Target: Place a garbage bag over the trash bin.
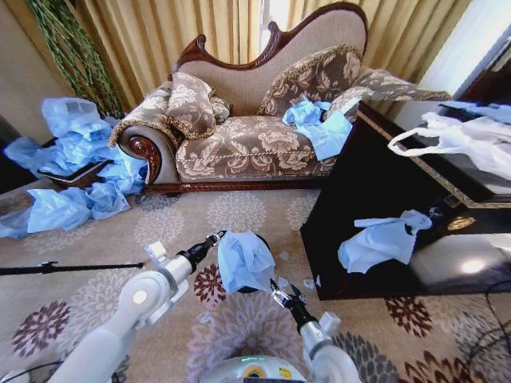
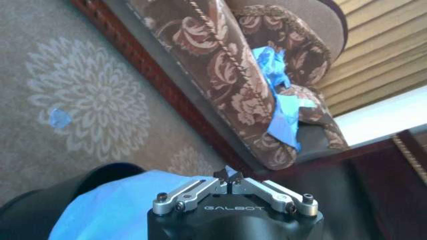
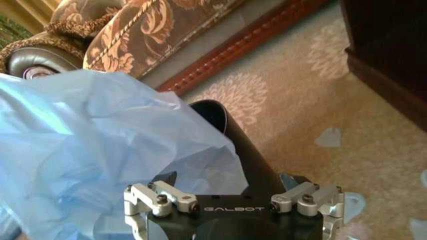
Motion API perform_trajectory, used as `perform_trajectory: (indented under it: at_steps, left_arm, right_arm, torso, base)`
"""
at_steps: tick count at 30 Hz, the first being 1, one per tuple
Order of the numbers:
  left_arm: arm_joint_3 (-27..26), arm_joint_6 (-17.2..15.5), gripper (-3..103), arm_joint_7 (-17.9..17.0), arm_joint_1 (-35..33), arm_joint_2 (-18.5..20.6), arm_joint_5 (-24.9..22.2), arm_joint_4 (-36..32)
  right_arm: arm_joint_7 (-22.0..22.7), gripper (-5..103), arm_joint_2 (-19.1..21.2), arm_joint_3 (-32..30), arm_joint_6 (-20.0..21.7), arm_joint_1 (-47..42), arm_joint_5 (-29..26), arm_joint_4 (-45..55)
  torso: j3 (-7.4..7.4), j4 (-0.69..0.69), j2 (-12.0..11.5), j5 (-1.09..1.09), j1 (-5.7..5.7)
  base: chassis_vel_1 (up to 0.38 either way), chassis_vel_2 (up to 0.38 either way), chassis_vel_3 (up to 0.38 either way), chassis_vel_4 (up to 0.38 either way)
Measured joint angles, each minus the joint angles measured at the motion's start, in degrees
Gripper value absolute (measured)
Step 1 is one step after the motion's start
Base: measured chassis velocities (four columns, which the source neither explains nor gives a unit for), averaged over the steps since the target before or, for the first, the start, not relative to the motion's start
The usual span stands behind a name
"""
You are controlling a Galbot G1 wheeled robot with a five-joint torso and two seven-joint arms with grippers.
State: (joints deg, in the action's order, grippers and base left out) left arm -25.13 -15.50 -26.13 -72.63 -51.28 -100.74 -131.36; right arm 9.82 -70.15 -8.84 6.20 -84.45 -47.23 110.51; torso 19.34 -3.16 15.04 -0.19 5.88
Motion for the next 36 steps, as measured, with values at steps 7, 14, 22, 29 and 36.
perform_trajectory:
  at_steps: [7, 14, 22, 29, 36]
  left_arm:
    - [-0.41, -0.15, 0, -0.55, 0.08, 0.59, -1.37, -1.35]
    - [-2.11, -0.29, 0, -1.44, 0.12, 2.33, -6.24, -5.42]
    - [-3.15, -0.42, 0, -2.48, 0.13, 3.2, -9.81, -6.95]
    - [-3.53, -0.26, 0, -3.16, -0.78, 3.08, -10.96, -8.12]
    - [-4.48, -0.04, 0, -3.56, -1.49, 3.4, -13.26, -9.3]
  right_arm:
    - [1.27, 100, -0.39, 2.78, 2.61, 4.51, -4.39, -2.4]
    - [1.41, 100, -2.84, 3.54, 3.21, 6.62, -4.88, -3.84]
    - [-0.29, 100, -4.03, 2.67, 2.47, 6.46, -5.21, -4.19]
    - [-3.41, 89, -5.09, 2.29, 1.12, 6.62, -6.32, -5.14]
    - [-4.92, 73, -5.91, 2.34, 0.23, 6.76, -5.89, -5.92]
  torso:
    - [0.0, 0.0, 0.0, -0.02, 0.0]
    - [0.0, -0.01, 0.0, -0.01, 0.0]
    - [0.0, -0.01, 0.0, -0.02, 0.0]
    - [0.0, 0.0, 0.0, -0.01, 0.0]
    - [0.0, 0.0, 0.0, -0.01, 0.0]
  base:
    - [0.0, 0.0, 0.0, 0.0]
    - [0.0, 0.0, 0.0, 0.0]
    - [0.0, 0.0, 0.0, 0.0]
    - [0.0, 0.0, 0.0, 0.0]
    - [0.0, 0.0, 0.0, 0.0]
